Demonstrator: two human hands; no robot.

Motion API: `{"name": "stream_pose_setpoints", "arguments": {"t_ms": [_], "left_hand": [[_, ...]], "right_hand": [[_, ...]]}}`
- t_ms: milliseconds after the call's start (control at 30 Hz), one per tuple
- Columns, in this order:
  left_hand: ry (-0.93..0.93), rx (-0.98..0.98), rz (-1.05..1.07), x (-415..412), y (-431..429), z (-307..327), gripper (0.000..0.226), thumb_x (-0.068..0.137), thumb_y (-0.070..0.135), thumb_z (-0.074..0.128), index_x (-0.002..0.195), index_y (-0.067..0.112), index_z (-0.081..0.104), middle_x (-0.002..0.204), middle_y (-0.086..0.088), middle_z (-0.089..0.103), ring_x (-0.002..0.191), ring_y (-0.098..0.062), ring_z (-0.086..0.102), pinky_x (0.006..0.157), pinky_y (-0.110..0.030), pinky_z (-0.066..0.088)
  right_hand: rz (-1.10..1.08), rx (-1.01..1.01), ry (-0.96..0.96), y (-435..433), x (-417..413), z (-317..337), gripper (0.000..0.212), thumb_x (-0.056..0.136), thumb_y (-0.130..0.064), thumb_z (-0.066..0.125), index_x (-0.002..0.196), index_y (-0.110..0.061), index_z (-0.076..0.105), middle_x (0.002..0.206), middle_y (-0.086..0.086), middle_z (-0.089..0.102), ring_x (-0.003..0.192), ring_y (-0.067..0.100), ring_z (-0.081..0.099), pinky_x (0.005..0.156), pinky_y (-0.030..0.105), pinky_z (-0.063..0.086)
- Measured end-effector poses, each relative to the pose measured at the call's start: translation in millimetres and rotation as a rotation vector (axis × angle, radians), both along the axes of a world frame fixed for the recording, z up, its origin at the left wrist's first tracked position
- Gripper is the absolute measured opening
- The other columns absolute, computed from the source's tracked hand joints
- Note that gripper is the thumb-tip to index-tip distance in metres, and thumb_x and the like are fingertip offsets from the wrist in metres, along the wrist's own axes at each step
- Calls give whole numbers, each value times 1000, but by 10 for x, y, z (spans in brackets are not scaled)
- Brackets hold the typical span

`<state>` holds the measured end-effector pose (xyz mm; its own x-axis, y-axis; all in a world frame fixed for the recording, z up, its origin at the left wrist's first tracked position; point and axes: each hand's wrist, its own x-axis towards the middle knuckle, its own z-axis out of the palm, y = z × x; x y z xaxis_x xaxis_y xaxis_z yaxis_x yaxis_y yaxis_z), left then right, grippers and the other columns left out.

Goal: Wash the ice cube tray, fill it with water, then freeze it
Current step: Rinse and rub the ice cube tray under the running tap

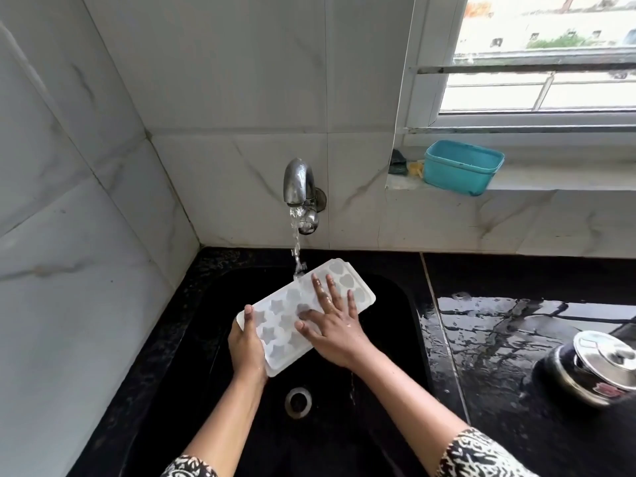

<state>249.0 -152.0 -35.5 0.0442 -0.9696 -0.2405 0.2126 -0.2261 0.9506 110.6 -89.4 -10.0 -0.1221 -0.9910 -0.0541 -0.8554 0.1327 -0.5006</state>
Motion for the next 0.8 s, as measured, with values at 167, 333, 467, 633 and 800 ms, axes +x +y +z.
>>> {"name": "stream_pose_setpoints", "arguments": {"t_ms": [167,333,467,633,800], "left_hand": [[5,16,30,-17,-68,83,31,97,42,48,109,14,56,93,3,64,83,-13,63,65,-24,48],[30,12,60,-68,-244,225,32,98,41,47,108,11,56,89,1,64,78,-12,63,60,-22,49],[24,-9,57,-124,-316,258,31,98,40,48,110,11,55,91,2,63,82,-14,64,60,-21,51],[27,21,64,-135,-327,200,38,96,42,51,113,9,56,104,-11,66,90,-25,66,77,-37,54],[-1,24,59,-47,-205,109,32,97,43,49,111,15,56,97,2,65,93,-19,63,77,-30,50]], "right_hand": [[-170,-136,84,150,-165,-14,47,95,-53,41,137,-33,46,152,-6,-34,133,10,-42,113,45,-21],[-103,-207,82,169,-121,-80,38,95,-44,47,132,-35,52,153,-7,-31,136,8,-39,114,43,-18],[-81,-181,113,28,-68,-72,45,95,-51,42,137,-35,47,150,-8,-36,134,9,-41,112,43,-21],[-55,-131,86,-105,40,-53,49,95,-53,41,134,-25,50,152,-8,-33,133,6,-42,113,44,-20],[50,-160,222,-45,-100,-111,49,93,-57,29,116,-31,64,157,-9,-21,137,5,-36,114,47,-17]]}}
